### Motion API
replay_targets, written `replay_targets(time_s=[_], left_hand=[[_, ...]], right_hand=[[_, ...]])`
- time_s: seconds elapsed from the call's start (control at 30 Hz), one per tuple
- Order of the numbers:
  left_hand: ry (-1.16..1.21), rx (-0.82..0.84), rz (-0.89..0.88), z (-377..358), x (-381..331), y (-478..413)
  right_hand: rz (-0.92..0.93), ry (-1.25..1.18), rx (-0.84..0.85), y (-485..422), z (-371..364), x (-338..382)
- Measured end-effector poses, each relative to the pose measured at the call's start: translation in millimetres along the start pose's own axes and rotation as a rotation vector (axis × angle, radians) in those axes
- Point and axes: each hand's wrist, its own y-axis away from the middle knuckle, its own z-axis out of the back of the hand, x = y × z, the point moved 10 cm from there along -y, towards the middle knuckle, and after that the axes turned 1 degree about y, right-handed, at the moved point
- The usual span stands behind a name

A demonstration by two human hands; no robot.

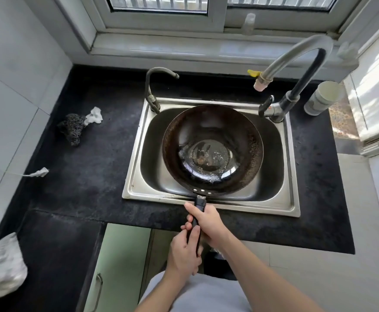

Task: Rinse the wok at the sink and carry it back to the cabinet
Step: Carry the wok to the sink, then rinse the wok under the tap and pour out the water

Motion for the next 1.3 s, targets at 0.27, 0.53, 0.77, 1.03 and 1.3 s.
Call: replay_targets(time_s=[0.27, 0.53, 0.77, 1.03, 1.3], left_hand=[[0.029, 0.033, -0.019, -3, 8, -2], [-0.072, 0.031, -0.1, 0, 13, -8], [-0.097, -0.003, -0.135, 1, 8, -8], [-0.013, -0.029, -0.098, -5, -1, -13], [0.06, -0.027, -0.02, -7, 4, -13]], right_hand=[[-0.117, 0.125, 0.016, 3, 8, -9], [-0.183, 0.313, 0.021, 7, 19, -7], [-0.136, 0.55, -0.015, 9, 42, 12], [0.221, 1.052, -0.32, 18, 126, 152], [0.646, 1.267, -0.617, 27, 142, 299]])
